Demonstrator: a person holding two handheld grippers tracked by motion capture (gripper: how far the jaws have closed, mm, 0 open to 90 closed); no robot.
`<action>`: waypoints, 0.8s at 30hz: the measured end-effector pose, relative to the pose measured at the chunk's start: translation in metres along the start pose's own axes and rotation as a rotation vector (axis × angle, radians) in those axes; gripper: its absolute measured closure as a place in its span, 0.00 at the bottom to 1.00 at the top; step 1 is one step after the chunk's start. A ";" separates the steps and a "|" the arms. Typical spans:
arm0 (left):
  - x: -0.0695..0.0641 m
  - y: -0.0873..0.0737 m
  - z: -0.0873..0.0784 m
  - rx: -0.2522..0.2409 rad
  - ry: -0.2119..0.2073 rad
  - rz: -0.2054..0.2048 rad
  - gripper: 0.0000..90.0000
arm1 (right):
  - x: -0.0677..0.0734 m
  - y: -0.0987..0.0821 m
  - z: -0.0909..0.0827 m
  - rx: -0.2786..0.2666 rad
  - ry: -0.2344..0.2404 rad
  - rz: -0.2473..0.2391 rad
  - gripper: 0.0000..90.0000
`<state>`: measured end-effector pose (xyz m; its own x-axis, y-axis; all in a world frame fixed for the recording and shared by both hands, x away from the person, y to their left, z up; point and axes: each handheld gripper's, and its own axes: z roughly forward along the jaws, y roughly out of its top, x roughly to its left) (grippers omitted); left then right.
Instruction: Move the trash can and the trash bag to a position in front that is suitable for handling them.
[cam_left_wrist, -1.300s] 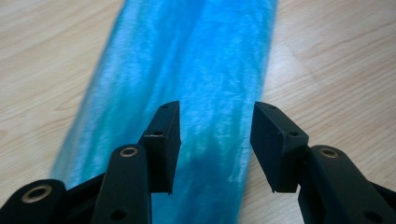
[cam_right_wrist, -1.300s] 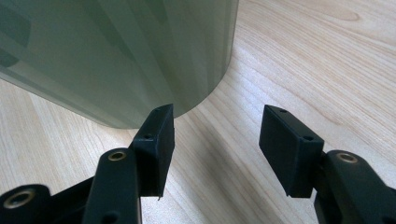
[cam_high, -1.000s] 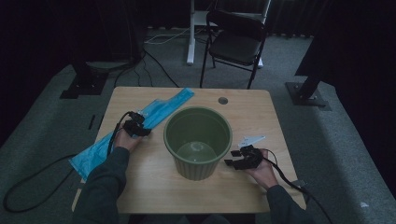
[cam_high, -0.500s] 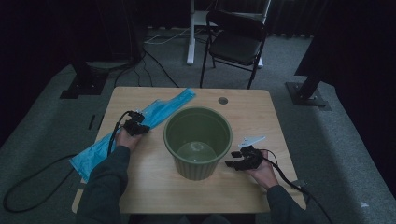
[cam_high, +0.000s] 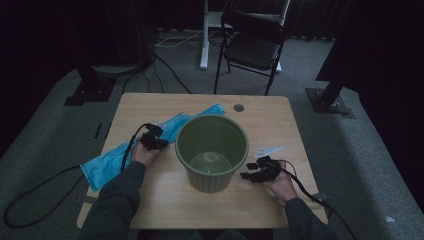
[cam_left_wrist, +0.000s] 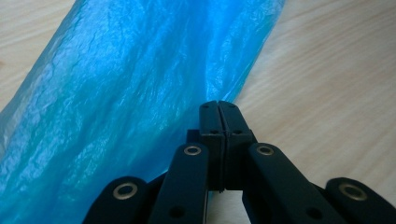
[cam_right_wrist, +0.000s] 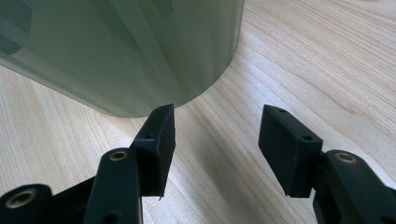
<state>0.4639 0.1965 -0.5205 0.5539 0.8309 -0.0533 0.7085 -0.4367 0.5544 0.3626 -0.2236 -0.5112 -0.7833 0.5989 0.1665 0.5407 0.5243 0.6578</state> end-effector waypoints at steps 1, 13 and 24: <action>-0.003 -0.001 0.000 0.000 -0.001 0.004 0.99 | 0.000 0.000 0.000 0.001 0.001 -0.002 0.50; -0.036 -0.011 -0.003 -0.018 -0.051 -0.006 0.97 | 0.000 0.000 0.001 0.007 0.004 -0.004 0.50; -0.039 -0.026 -0.026 -0.044 0.018 0.074 0.69 | 0.000 0.000 0.000 0.002 0.005 -0.002 0.50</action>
<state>0.4131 0.1844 -0.5112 0.5960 0.8030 0.0038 0.6457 -0.4821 0.5921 0.3619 -0.2239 -0.5111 -0.7861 0.5945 0.1691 0.5397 0.5269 0.6565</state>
